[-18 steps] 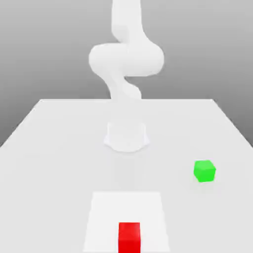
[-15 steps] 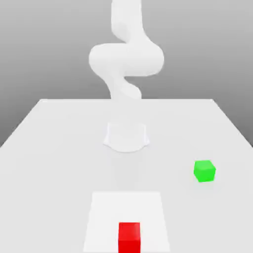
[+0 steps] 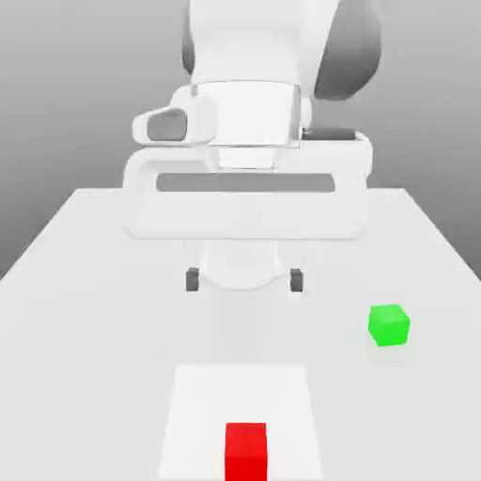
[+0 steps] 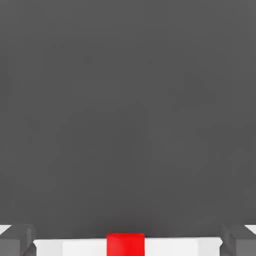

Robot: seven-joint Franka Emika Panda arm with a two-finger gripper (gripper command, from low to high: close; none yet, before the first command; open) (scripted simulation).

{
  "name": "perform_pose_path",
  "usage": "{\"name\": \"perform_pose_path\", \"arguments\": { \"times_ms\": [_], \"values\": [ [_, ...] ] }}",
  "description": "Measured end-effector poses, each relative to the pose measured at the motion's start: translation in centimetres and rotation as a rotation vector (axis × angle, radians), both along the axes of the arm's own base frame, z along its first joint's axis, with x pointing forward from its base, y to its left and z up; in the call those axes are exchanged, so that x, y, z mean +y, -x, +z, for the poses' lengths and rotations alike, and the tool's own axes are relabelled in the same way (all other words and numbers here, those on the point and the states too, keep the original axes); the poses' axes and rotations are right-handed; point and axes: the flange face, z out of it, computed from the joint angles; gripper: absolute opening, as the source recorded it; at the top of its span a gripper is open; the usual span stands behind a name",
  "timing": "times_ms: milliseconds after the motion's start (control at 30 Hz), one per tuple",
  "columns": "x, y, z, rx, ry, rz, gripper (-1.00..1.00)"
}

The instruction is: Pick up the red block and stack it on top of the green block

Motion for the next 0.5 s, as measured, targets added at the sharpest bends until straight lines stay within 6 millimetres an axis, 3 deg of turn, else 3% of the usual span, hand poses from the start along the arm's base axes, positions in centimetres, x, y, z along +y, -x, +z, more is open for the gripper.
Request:
{"name": "perform_pose_path", "arguments": {
  "times_ms": [233,367,400,500],
  "values": [
    [0.2,1.5,-13.1,0.192,-0.003,0.002,0.0],
    [0.2,1.8,-18.7,0.212,-0.004,0.002,0.0],
    [0.2,1.8,-19.9,0.213,-0.004,0.002,-1.0],
    [0.2,1.8,-19.9,0.212,-0.004,0.002,-1.0]
  ]
}}
